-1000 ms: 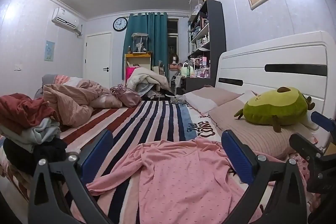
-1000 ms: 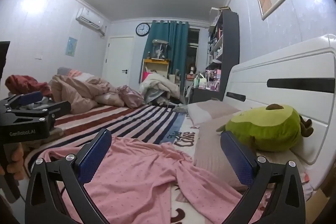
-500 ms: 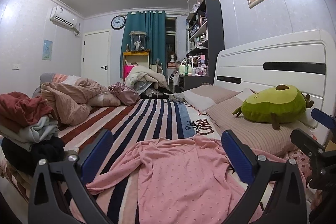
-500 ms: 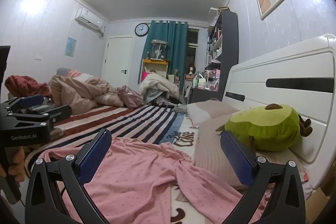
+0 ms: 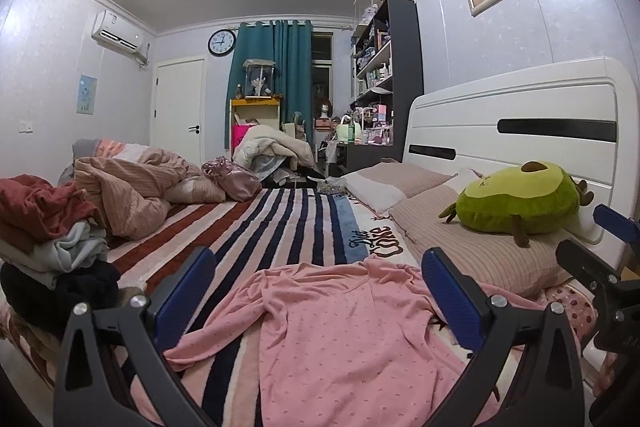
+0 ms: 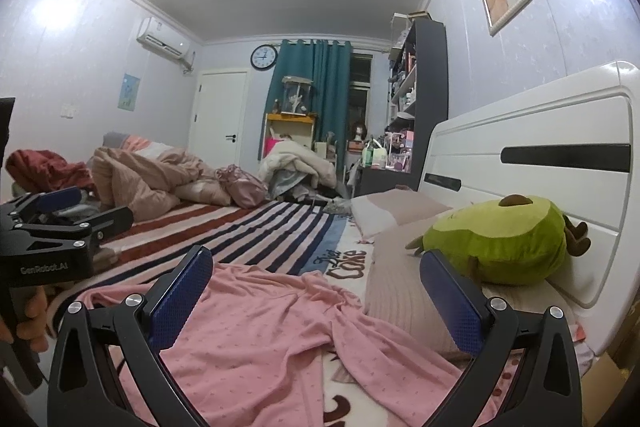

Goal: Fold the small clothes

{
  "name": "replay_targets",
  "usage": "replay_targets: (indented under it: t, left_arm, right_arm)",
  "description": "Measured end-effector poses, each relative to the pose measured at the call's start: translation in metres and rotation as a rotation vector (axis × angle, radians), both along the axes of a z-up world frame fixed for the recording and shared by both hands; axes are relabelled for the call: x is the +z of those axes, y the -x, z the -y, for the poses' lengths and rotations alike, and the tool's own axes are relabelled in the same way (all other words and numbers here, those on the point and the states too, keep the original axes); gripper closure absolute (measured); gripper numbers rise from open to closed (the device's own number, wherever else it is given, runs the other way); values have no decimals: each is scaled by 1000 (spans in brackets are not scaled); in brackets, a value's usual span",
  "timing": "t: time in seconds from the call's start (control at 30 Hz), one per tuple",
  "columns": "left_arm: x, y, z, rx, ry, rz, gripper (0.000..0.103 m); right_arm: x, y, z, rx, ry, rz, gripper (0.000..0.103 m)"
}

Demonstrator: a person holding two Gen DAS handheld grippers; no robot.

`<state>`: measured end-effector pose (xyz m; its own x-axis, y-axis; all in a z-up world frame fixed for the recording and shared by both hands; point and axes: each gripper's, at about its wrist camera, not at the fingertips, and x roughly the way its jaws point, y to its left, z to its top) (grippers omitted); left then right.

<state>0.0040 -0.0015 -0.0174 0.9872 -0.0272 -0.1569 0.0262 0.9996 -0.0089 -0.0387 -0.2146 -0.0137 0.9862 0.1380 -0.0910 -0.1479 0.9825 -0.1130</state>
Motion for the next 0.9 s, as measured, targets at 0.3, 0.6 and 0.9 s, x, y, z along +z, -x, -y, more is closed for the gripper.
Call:
replay_targets:
  t: [0.3,0.6,0.9]
  left_arm:
    - [-1,-1,-2,4,-5,1,1]
    - [-3,-3,-4,9,-6,-1,1]
    - [-9,-7,-11,22,-1,-13,1]
  right_arm:
    - [-3,-2,-3,25,-8,-16,0]
    - [-3,3,-7,6,-19,11,0]
    - [-5,-4,-9,-5,-33,-31,0]
